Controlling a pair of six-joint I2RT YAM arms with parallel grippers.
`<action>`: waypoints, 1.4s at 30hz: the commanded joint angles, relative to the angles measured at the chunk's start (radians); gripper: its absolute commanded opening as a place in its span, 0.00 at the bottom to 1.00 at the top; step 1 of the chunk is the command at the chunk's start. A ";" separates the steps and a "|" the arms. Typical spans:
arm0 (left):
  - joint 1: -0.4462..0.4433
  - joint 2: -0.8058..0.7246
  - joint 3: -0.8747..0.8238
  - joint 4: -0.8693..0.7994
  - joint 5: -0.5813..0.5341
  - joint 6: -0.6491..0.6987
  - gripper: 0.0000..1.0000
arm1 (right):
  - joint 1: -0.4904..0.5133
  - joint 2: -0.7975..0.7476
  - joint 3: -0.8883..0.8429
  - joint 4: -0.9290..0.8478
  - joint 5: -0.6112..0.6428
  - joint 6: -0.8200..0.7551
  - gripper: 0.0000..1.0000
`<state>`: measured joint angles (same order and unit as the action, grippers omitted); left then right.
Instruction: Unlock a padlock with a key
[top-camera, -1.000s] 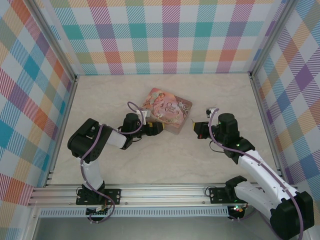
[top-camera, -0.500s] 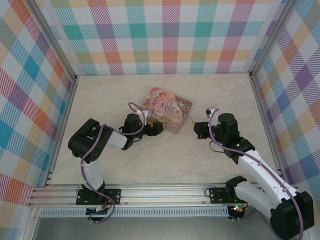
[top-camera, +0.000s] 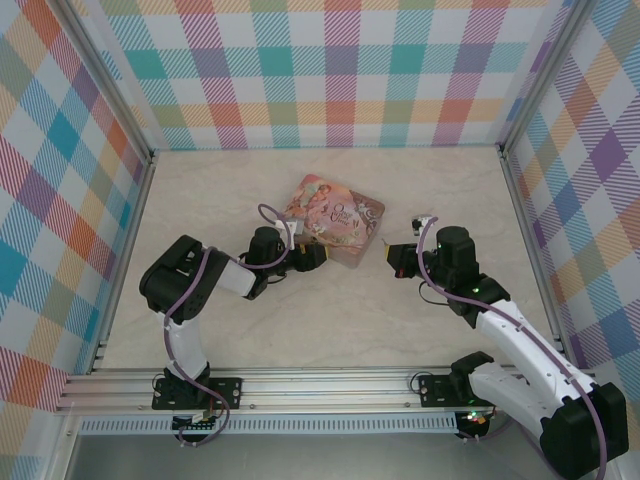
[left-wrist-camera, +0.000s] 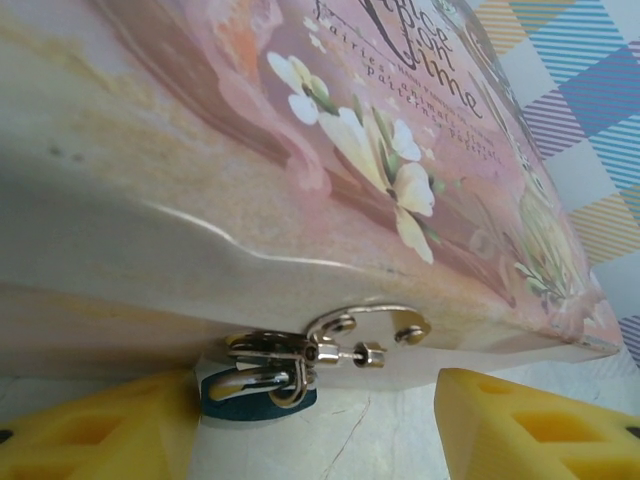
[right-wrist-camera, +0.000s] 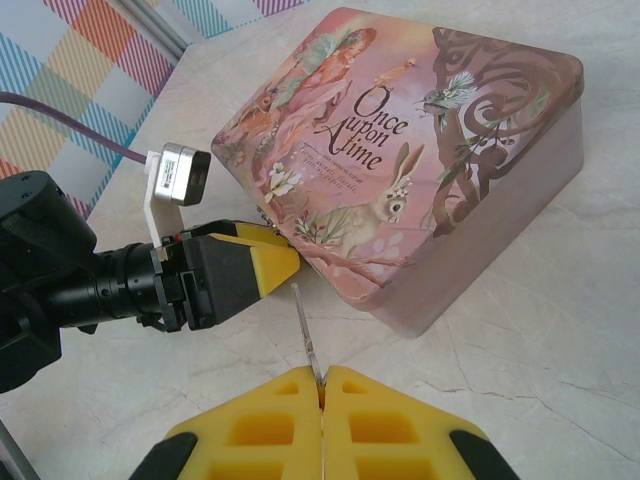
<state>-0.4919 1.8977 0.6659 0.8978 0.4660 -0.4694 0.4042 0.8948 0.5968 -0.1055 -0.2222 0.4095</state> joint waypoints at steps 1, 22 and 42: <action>-0.014 0.016 0.023 0.050 -0.007 -0.024 0.60 | -0.006 -0.010 0.002 0.030 -0.019 -0.006 0.07; -0.032 0.007 0.035 0.032 -0.135 -0.109 0.42 | -0.007 -0.008 -0.006 0.046 -0.028 0.005 0.07; -0.055 -0.043 0.065 -0.028 -0.160 -0.210 0.25 | -0.005 0.017 -0.043 0.065 -0.052 -0.051 0.05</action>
<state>-0.5323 1.9060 0.6975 0.8757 0.3183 -0.6449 0.4042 0.8978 0.5812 -0.0803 -0.2455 0.3981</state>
